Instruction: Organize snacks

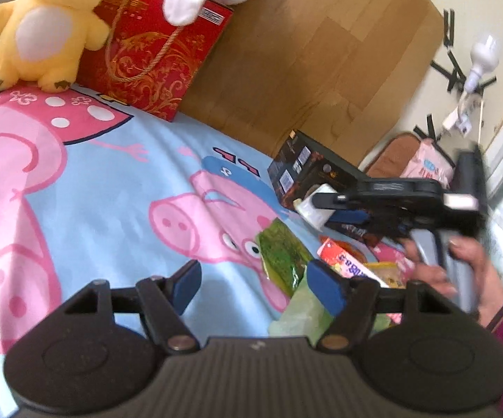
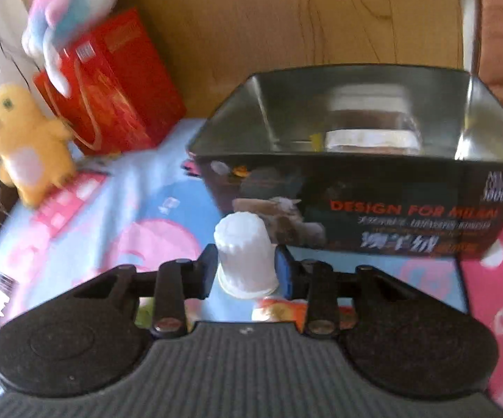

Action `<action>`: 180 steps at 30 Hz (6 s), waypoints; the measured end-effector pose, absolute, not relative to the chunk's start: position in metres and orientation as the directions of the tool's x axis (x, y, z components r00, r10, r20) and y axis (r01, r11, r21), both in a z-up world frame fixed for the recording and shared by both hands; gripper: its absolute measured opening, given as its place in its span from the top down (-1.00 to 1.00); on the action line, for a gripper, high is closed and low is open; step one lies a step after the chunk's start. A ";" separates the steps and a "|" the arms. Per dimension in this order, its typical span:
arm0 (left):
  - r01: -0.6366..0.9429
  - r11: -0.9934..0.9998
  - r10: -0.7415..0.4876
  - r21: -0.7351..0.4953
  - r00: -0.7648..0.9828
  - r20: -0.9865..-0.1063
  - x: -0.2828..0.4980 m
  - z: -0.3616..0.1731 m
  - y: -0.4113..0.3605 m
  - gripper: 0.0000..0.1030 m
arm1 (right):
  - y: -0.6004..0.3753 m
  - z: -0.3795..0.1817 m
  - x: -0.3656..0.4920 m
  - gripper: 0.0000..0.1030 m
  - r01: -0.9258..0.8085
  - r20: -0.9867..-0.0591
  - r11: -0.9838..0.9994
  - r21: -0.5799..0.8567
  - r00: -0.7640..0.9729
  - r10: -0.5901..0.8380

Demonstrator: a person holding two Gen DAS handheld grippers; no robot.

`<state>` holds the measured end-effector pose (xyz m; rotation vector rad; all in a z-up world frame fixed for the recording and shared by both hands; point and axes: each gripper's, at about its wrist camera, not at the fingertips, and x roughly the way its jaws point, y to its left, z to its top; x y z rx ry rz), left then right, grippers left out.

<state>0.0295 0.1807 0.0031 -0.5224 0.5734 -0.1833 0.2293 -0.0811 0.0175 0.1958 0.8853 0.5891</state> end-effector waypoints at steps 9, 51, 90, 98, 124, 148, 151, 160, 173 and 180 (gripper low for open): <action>-0.018 0.749 -0.339 -0.662 0.849 -0.406 0.014 0.001 0.216 -0.33 | -0.074 0.040 0.143 0.27 -0.570 -0.473 0.572 0.589 0.330 0.817; 0.095 0.735 -0.508 -0.672 0.733 -0.452 0.028 -0.013 0.163 0.08 | -0.036 -0.004 0.033 0.07 -0.794 -0.506 0.598 -0.108 0.561 0.655; 0.240 0.816 -0.506 -0.527 0.737 -0.448 0.146 0.045 0.114 -0.28 | -0.145 0.047 0.124 0.05 -0.600 -0.388 0.773 0.209 0.674 0.628; 0.222 0.810 -0.545 -0.543 0.627 -0.556 0.156 -0.002 0.086 -0.12 | -0.149 0.016 0.049 0.09 -0.627 -0.452 0.759 0.178 0.633 0.629; 0.073 0.832 -0.376 -0.550 0.803 -0.462 0.017 0.013 0.149 0.03 | -0.124 0.013 0.033 0.45 -0.745 -0.478 0.637 0.199 0.493 0.727; 0.053 0.803 -0.370 -0.594 0.825 -0.427 0.027 0.010 0.175 -0.37 | -0.145 0.019 0.018 0.14 -0.689 -0.474 0.705 0.169 0.570 0.671; 0.098 0.810 -0.400 -0.578 0.813 -0.423 0.033 0.014 0.164 -0.38 | -0.148 0.016 0.018 0.14 -0.689 -0.490 0.693 0.210 0.540 0.685; 0.190 0.816 -0.474 -0.547 0.761 -0.443 0.049 0.013 0.123 -0.42 | -0.145 0.001 0.016 0.13 -0.729 -0.560 0.604 0.322 0.368 0.742; 0.162 0.799 -0.479 -0.580 0.754 -0.449 0.050 0.007 0.127 -0.42 | -0.191 0.018 0.021 0.13 -0.533 -0.515 0.840 0.105 0.693 0.504; 0.160 0.800 -0.476 -0.578 0.756 -0.449 0.044 0.008 0.128 -0.42 | -0.188 0.015 0.023 0.12 -0.561 -0.520 0.813 0.156 0.653 0.550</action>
